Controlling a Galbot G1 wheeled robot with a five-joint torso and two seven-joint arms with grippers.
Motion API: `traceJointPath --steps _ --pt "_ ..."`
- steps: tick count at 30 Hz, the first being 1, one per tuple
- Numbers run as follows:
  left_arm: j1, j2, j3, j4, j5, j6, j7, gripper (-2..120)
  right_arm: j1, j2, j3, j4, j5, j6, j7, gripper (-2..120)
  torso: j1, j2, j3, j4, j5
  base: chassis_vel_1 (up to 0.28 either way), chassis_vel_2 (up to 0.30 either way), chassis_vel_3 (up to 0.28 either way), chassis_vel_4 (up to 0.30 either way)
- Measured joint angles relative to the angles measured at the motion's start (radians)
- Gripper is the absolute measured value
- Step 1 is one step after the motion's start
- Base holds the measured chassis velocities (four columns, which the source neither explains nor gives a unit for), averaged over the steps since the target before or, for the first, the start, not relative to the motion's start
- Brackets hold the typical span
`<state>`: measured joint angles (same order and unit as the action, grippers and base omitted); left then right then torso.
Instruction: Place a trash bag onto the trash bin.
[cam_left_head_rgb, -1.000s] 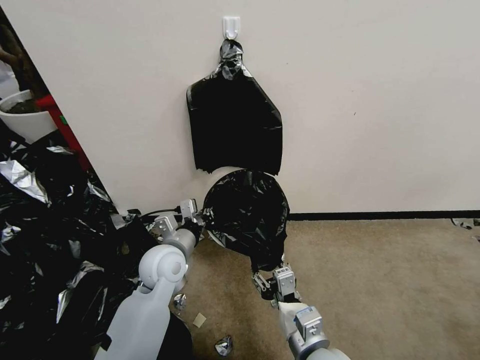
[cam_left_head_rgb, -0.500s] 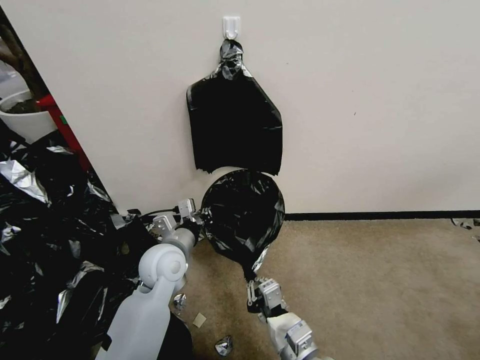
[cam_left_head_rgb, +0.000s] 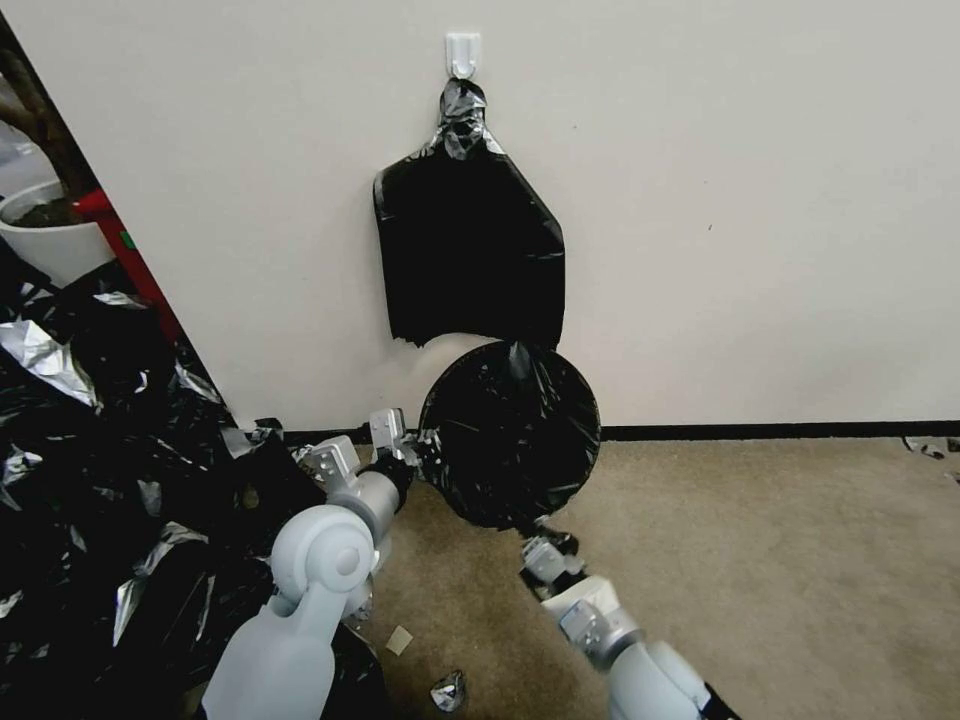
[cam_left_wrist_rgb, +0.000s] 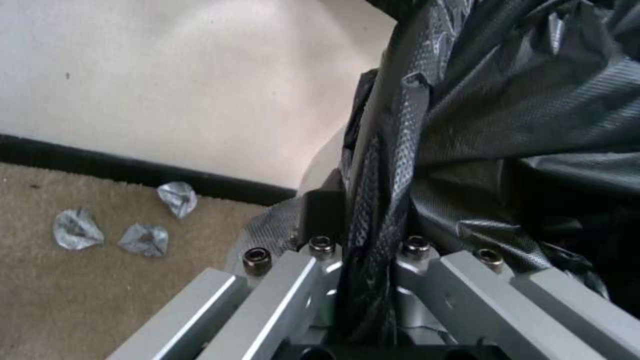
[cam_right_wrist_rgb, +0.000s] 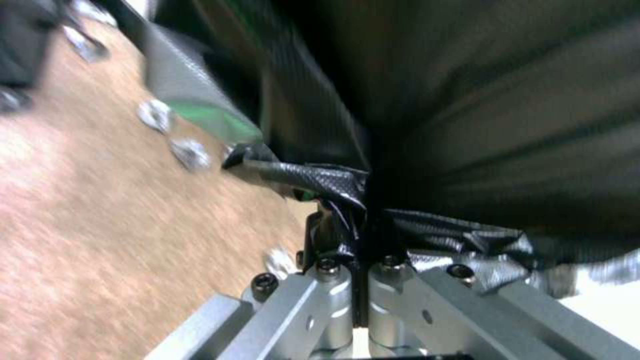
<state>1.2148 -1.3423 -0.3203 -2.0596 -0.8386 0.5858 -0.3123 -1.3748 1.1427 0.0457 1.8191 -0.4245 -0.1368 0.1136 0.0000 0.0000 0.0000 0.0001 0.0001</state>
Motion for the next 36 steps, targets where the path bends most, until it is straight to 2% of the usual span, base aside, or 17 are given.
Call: traceJointPath --steps 2,5,6,9,13,14,15,17,19,20,21,22,24,31,34,35,36 --pt "0.001 0.000 -0.002 -0.001 0.000 0.000 0.001 3 -0.008 -0.006 -0.003 0.012 0.025 -0.020 0.011 0 0.000 0.000 0.000 -0.0001 -0.0001 0.000 0.000 0.000 0.000" --pt "0.000 0.000 -0.010 -0.001 0.001 -0.007 0.001 3 -0.039 -0.034 -0.040 0.057 0.208 -0.033 0.004 12 0.000 0.000 0.000 -0.0001 -0.0001 0.000 0.000 0.000 0.000" --pt "0.000 0.000 -0.010 -0.001 0.001 -0.007 0.001 3 -0.039 -0.034 -0.040 0.057 0.208 -0.033 0.004 12 0.000 0.000 0.000 -0.0001 -0.0001 0.000 0.000 0.000 0.000" --pt "-0.010 0.000 -0.016 0.005 0.001 -0.020 0.002 3 -0.072 -0.063 -0.065 0.102 0.455 -0.010 -0.060 25 0.000 0.000 0.000 -0.0001 -0.0001 0.000 0.000 0.000 0.000" --pt "-0.022 0.002 -0.023 0.016 0.001 -0.026 0.003 3 -0.086 -0.087 -0.062 0.121 0.591 0.003 -0.119 35 0.000 0.000 0.000 -0.0001 0.0000 0.000 0.000 0.000 0.000" --pt "-0.029 0.004 -0.028 0.025 0.001 -0.027 0.003 3 -0.091 -0.103 -0.046 0.120 0.632 0.022 -0.176 42 0.000 0.000 0.000 -0.0001 -0.0002 0.000 0.000 0.000 0.000" --pt "-0.029 0.004 -0.028 0.025 0.001 -0.027 0.003 3 -0.091 -0.103 -0.046 0.120 0.632 0.022 -0.176 42 0.000 0.000 0.000 -0.0001 -0.0002 0.000 0.000 0.000 0.000" --pt "-0.036 0.007 -0.033 0.034 0.001 -0.029 0.003 3 -0.094 -0.119 -0.021 0.105 0.642 0.056 -0.269 52 0.000 0.000 0.000 -0.0002 -0.0001 0.000 0.000 0.000 0.000" --pt "-0.041 0.011 -0.036 0.043 0.001 -0.031 0.003 3 -0.100 -0.134 0.023 0.072 0.637 0.118 -0.461 63 0.000 0.000 0.000 -0.0002 -0.0001 0.000 0.000 0.000 0.000" --pt "-0.041 0.011 -0.036 0.043 0.001 -0.031 0.003 3 -0.100 -0.134 0.023 0.072 0.637 0.118 -0.461 63 0.000 0.000 0.000 -0.0002 -0.0001 0.000 0.000 0.000 0.000" --pt "-0.042 0.012 -0.036 0.045 0.001 -0.031 0.003 3 -0.099 -0.134 0.044 0.061 0.627 0.146 -0.530 66 0.000 0.000 0.000 -0.0002 0.0000 0.000 0.000 0.000 0.000" --pt "-0.044 0.013 -0.037 0.049 0.001 -0.032 0.003 3 -0.094 -0.129 0.089 0.039 0.599 0.197 -0.666 72 0.000 0.000 0.000 -0.0002 -0.0001 0.000 0.000 0.000 0.000" --pt "-0.046 0.014 -0.037 0.054 0.001 -0.033 0.003 3 -0.082 -0.115 0.135 0.020 0.555 0.262 -0.775 82 0.000 0.000 0.000 -0.0002 0.0001 0.000 0.000 0.000 0.000" --pt "-0.054 0.016 -0.038 0.063 0.001 -0.033 0.004 3 -0.062 -0.091 0.187 0.013 0.551 0.369 -0.842 99 0.000 0.000 0.000 -0.0001 0.0000 0.000 0.000 0.000 0.000" --pt "-0.057 0.016 -0.038 0.067 0.001 -0.034 0.004 3 -0.054 -0.080 0.218 0.017 0.592 0.402 -0.922 100 0.000 0.000 0.000 -0.0002 0.0000 0.000 0.000 0.000 0.000" --pt "-0.058 0.016 -0.036 0.072 0.004 -0.037 0.004 3 -0.046 -0.075 0.246 0.031 0.661 0.416 -1.015 100 0.000 0.000 0.000 -0.0002 -0.0001 0.000 0.000 0.000 0.000" --pt "-0.058 0.016 -0.036 0.072 0.004 -0.037 0.004 3 -0.046 -0.075 0.246 0.031 0.661 0.416 -1.015 100 0.000 0.000 0.000 -0.0002 -0.0001 0.000 0.000 0.000 0.000"
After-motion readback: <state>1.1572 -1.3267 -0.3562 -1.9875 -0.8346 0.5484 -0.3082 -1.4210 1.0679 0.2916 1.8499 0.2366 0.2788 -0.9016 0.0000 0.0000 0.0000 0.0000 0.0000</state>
